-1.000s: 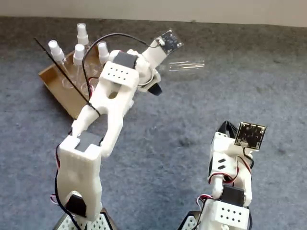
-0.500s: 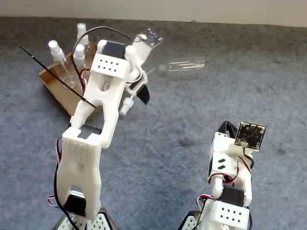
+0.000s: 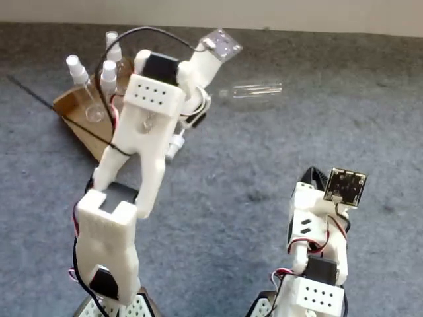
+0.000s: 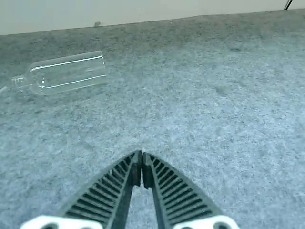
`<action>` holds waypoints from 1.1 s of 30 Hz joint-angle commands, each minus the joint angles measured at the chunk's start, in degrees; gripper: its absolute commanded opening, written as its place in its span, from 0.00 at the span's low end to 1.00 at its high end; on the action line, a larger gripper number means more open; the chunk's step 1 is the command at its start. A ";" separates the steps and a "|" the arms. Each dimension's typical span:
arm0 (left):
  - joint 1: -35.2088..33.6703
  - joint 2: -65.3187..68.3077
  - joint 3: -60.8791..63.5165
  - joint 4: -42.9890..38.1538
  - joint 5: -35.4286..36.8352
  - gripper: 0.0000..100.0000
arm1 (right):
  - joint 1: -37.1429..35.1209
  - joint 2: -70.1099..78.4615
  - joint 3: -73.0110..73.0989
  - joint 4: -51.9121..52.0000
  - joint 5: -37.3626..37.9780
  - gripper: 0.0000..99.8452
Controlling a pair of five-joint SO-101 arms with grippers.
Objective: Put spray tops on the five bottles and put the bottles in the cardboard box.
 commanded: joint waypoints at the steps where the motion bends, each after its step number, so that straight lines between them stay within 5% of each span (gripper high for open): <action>1: 0.75 -13.41 6.02 0.79 0.88 0.08 | 0.31 -0.75 10.07 0.13 -0.62 0.00; 17: 0.66 -49.01 44.44 -3.69 0.70 0.03 | 0.40 -0.75 9.98 1.98 -0.44 0.00; 28: -6.55 -65.36 81.45 -29.63 1.32 0.03 | -0.75 -0.13 -8.92 16.75 5.27 0.00; 33: -7.69 -67.21 91.91 -40.70 9.32 0.03 | -4.18 0.40 -20.79 23.69 9.05 0.00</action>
